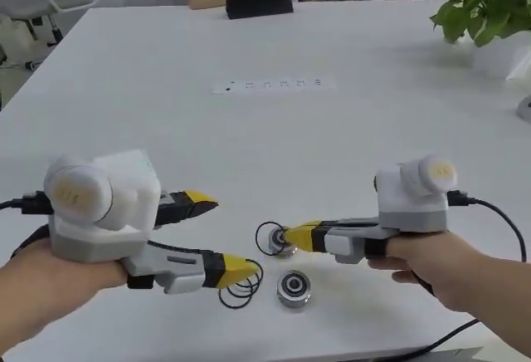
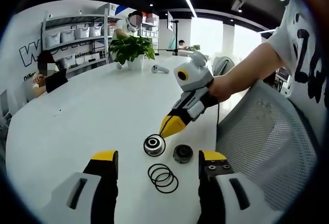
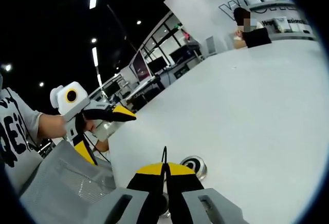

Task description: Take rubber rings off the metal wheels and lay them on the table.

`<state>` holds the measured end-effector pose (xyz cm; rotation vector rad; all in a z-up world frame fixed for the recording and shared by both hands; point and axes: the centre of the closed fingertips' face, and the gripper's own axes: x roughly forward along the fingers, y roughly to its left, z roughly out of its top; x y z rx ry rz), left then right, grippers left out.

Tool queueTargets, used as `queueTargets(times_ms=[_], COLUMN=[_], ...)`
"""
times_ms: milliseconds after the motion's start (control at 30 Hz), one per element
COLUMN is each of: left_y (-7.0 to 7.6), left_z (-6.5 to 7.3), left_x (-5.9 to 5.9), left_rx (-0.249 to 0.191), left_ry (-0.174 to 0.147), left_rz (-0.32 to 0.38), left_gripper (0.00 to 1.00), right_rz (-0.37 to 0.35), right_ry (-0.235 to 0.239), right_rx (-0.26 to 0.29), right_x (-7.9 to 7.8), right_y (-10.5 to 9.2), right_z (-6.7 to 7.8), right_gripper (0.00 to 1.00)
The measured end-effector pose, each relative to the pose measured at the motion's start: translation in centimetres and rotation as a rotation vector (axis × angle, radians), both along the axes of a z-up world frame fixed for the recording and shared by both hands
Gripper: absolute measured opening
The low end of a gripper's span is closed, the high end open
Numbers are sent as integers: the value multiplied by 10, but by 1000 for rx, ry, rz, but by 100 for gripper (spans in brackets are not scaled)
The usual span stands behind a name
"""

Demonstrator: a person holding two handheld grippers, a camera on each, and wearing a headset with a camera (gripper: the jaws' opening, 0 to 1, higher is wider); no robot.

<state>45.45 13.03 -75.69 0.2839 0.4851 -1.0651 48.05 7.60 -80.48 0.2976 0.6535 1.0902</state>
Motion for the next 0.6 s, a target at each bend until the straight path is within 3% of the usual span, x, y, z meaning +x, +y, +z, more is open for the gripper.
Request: queueTargets(times_ms=[600], left_y=[23], left_z=[11], left_x=[-13], left_rx=[-27], left_ry=[3], left_rz=[41], left_gripper=[71], right_rz=[90], right_ry=[2], right_rx=[-8], right_x=[-19], right_y=[22], right_z=[6], right_gripper=[0])
